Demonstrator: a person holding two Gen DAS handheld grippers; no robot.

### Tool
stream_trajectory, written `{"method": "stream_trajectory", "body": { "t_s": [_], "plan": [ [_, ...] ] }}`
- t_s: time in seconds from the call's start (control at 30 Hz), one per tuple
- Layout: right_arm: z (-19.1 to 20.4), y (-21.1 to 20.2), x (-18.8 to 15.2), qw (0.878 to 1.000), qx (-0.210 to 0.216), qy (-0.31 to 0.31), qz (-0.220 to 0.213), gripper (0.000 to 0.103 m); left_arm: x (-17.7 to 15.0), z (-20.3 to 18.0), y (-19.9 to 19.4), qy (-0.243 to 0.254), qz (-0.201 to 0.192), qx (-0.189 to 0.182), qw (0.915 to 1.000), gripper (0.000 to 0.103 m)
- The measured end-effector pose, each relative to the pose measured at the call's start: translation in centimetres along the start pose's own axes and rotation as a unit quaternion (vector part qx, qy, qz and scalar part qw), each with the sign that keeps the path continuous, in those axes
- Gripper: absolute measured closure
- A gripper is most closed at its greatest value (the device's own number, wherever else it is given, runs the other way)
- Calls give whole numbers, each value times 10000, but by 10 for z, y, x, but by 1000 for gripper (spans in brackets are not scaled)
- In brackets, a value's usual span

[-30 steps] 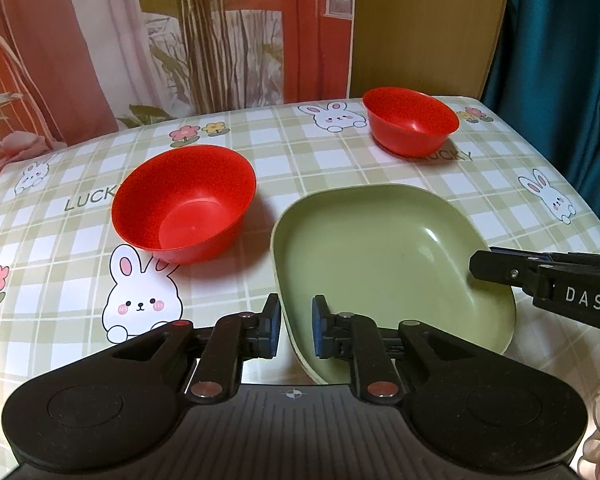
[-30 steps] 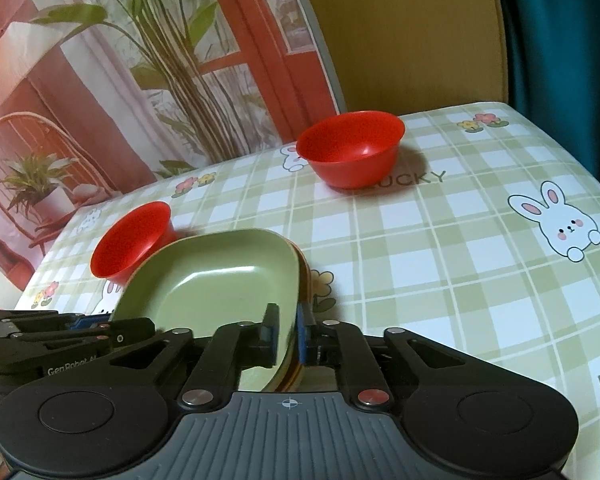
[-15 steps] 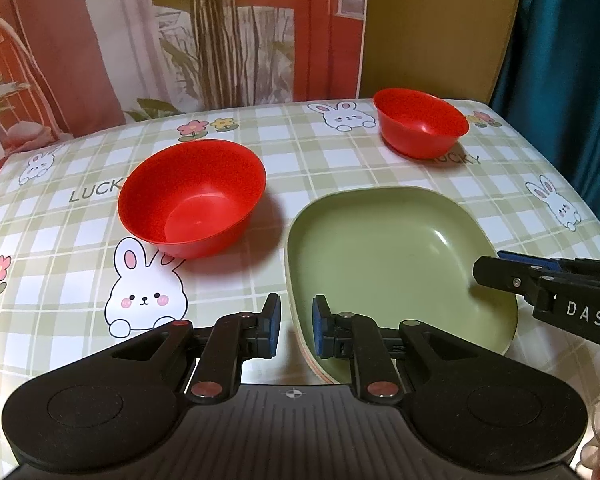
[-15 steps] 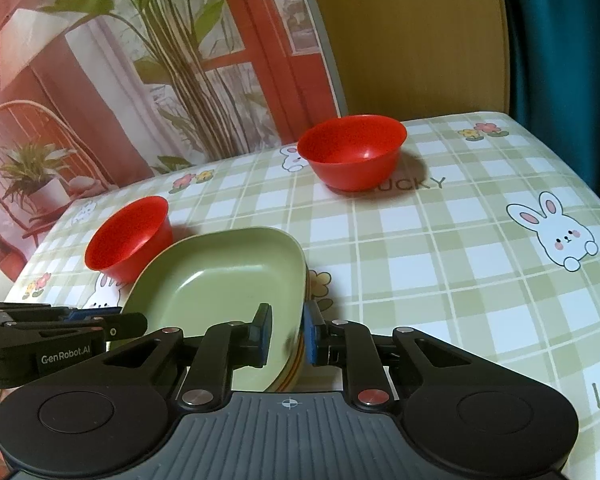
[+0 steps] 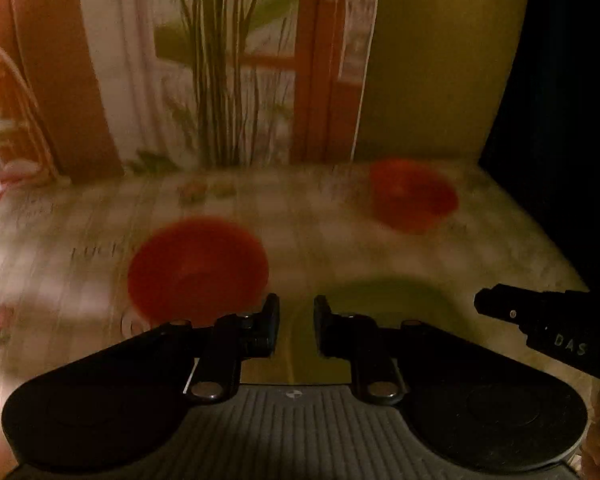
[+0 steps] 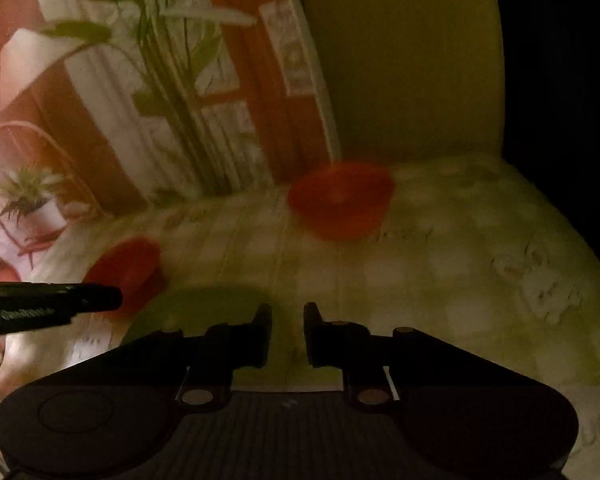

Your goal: Organize plates and bowls

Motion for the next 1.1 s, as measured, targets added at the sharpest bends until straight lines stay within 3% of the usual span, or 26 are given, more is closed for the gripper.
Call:
{"method": "stream_trajectory", "body": {
  "t_s": [0.1,0.57,0.77,1.1],
  "plan": [
    [-9,-3,11,9999,-59,27,-100,86,13,-2,-1,-69,-137,-29,9999,72],
    [-59,7,43,9979,-395,237,-447,86,43,-34,28,72,-306,-192,9993,67],
    [-85,27,62,9970,-498,297,-518,86,58,-55,57,263,-308,-217,9989,59],
    [-125,73,79,9955,-502,625,-506,78,76,-90,116,277,-28,-384,9989,59]
  ]
}}
Point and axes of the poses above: each gripper's, at about its wrist camera, not at the fingertips, and y roughly the way its jaws point, z to its left, x to its top, the point moved 8 cm from there along y, roughly the way its jaws point, and after that the axes turned 13 degrees about x, right-handed, at the moved point
